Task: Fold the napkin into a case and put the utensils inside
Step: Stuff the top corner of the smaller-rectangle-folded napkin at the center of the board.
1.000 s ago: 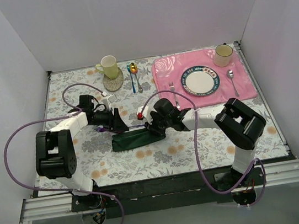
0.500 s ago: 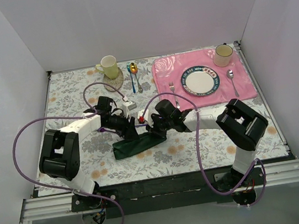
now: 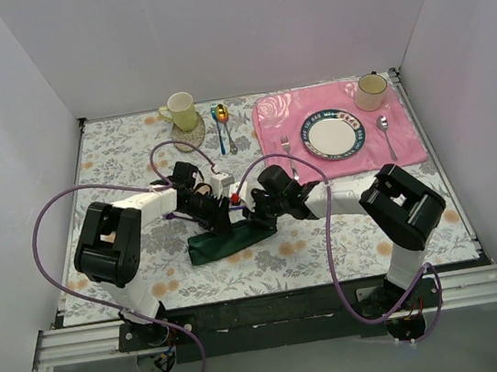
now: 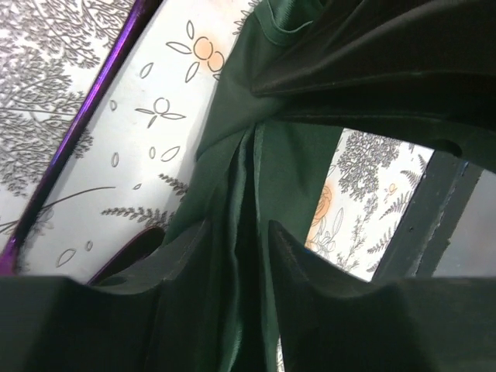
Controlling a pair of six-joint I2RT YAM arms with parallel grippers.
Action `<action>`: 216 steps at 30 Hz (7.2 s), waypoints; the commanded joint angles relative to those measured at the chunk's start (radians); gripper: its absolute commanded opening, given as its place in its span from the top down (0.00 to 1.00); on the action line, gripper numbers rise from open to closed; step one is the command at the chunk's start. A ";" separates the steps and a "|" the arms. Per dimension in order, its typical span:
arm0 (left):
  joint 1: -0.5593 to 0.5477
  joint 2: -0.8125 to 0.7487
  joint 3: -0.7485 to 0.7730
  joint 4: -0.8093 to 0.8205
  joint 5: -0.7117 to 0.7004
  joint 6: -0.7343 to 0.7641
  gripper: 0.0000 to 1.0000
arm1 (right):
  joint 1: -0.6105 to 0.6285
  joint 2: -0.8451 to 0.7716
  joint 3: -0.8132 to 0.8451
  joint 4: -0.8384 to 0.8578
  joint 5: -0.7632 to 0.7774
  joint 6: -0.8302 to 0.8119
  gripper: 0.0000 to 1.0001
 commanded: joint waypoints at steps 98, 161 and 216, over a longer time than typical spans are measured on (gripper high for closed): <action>0.108 -0.153 -0.019 -0.152 0.173 0.137 0.84 | 0.195 0.043 -0.040 -0.027 0.572 -0.106 0.99; 0.029 0.212 0.171 -0.108 0.020 0.094 1.00 | 0.196 -0.015 0.035 -0.110 0.549 -0.061 0.99; 0.029 0.166 0.118 -0.048 0.020 0.086 1.00 | -0.301 0.047 0.154 -0.101 -0.628 0.832 0.67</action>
